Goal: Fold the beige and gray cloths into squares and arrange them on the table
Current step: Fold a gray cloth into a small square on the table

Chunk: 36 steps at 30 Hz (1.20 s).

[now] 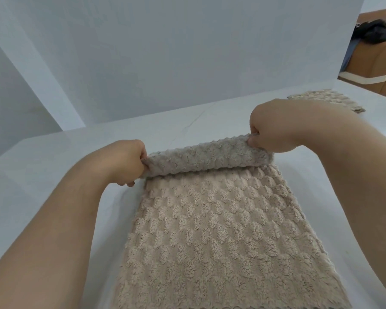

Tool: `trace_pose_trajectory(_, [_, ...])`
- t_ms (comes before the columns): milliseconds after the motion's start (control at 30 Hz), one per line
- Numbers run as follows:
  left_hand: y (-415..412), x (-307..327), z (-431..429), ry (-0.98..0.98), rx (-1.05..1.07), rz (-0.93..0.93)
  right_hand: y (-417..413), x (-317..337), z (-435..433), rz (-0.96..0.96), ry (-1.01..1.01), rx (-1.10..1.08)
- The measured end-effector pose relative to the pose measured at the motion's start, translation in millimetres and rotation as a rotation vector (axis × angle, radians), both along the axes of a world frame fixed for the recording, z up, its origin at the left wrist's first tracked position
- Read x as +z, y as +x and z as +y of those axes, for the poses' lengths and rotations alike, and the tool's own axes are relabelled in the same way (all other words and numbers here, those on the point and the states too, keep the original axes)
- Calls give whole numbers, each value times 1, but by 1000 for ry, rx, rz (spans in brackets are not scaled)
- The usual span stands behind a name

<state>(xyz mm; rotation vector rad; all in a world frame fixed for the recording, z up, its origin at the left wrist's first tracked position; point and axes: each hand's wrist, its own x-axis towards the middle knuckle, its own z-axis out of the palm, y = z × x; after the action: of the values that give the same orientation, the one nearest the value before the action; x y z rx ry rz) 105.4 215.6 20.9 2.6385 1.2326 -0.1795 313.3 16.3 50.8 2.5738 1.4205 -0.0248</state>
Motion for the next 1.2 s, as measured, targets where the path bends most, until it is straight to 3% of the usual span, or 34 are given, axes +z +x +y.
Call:
trace_pose_trajectory(267, [-3, -1, 14, 118, 88, -335, 19, 2, -4, 109, 213, -61])
trace_pose_trajectory(500, [6, -8, 23, -419, 253, -988, 30, -2, -3, 591, 567, -190])
trace_pose_trajectory(667, [8, -7, 21, -533, 197, -1220, 37, -6, 1, 615, 815, -177])
trace_pose_trajectory(833, [11, -1, 17, -683, 298, -1353, 46, -17, 9, 986, 1106, -288])
trace_pose_trajectory(967, [17, -8, 17, -683, 428, -1301, 44, -20, 11, 1056, 1099, -379])
trace_pose_trajectory(1067, [17, -21, 19, -541, 375, -1078, 45, -23, 9, 993, 984, -354])
trace_pose_trajectory(1200, [13, -27, 21, -515, 304, -790, 42, -27, 7, 1008, 758, -353])
